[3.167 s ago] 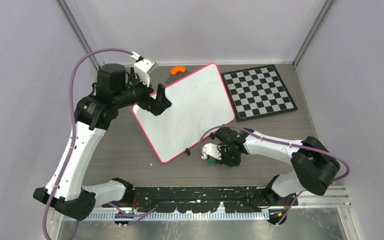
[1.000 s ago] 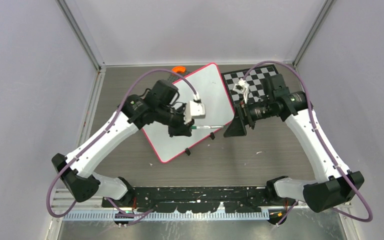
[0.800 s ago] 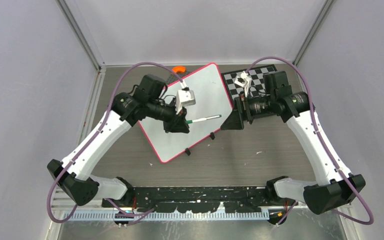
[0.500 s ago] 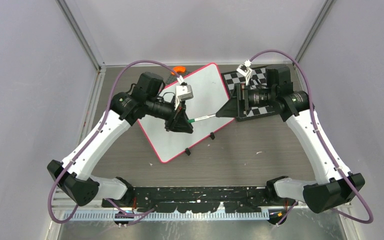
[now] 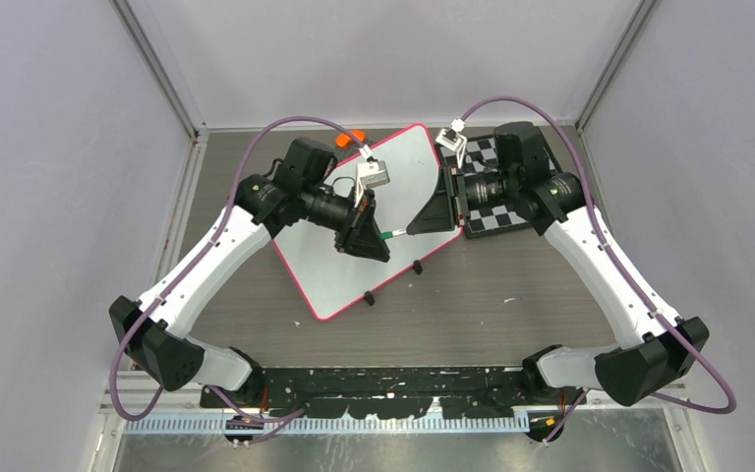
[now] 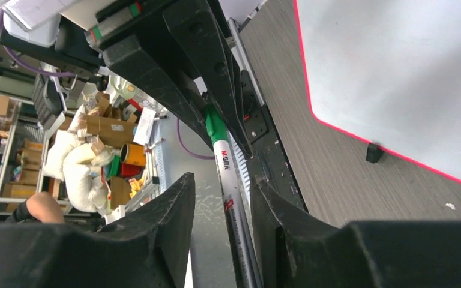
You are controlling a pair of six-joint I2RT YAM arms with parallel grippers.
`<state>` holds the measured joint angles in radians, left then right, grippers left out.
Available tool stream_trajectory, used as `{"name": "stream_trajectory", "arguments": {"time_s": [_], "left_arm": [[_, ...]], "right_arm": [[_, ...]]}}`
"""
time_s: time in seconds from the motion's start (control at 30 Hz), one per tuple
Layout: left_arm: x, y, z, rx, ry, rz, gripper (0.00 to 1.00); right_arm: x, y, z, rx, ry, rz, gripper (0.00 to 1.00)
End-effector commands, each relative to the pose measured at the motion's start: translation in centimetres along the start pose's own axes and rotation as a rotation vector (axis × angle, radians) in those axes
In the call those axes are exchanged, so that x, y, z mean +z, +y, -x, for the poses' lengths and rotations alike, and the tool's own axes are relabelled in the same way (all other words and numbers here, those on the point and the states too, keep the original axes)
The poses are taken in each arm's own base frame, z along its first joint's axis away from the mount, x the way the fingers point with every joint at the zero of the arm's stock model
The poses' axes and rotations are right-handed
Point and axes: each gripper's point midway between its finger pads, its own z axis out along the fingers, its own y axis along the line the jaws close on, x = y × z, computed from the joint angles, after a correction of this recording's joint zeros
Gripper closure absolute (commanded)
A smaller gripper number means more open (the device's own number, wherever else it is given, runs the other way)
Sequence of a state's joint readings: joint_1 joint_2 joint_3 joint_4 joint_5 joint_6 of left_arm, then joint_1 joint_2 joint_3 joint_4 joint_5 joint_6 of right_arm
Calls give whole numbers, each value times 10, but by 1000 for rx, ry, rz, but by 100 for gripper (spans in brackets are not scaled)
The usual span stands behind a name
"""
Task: Write a sentence on the whiteboard
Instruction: Open the whiteboard marker at the center of the board.
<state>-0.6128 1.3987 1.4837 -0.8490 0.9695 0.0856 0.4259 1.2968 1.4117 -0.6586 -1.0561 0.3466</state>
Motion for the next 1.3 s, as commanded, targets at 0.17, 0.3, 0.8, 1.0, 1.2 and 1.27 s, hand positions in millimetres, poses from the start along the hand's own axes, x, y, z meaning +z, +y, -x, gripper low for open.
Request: {"name": "stream_trajectory", "arguments": {"time_s": [0.17, 0.3, 0.8, 1.0, 1.2, 1.27], "left_arm": [[0, 3, 20, 5, -36, 2, 100], [2, 1, 21, -1, -36, -24, 100], [-30, -2, 35, 54, -118, 83, 48], [-30, -10, 37, 60, -126, 37, 56], [-27, -11, 37, 62, -135, 7, 60], [-27, -15, 38, 67, -142, -13, 78]], "right_arm": [[4, 26, -9, -99, 58, 51, 59], [7, 27, -10, -107, 66, 48, 62], [6, 18, -8, -91, 49, 5, 100], [9, 19, -5, -78, 46, 27, 100], [10, 22, -6, -80, 52, 36, 100], [10, 21, -6, -77, 55, 34, 100]]}}
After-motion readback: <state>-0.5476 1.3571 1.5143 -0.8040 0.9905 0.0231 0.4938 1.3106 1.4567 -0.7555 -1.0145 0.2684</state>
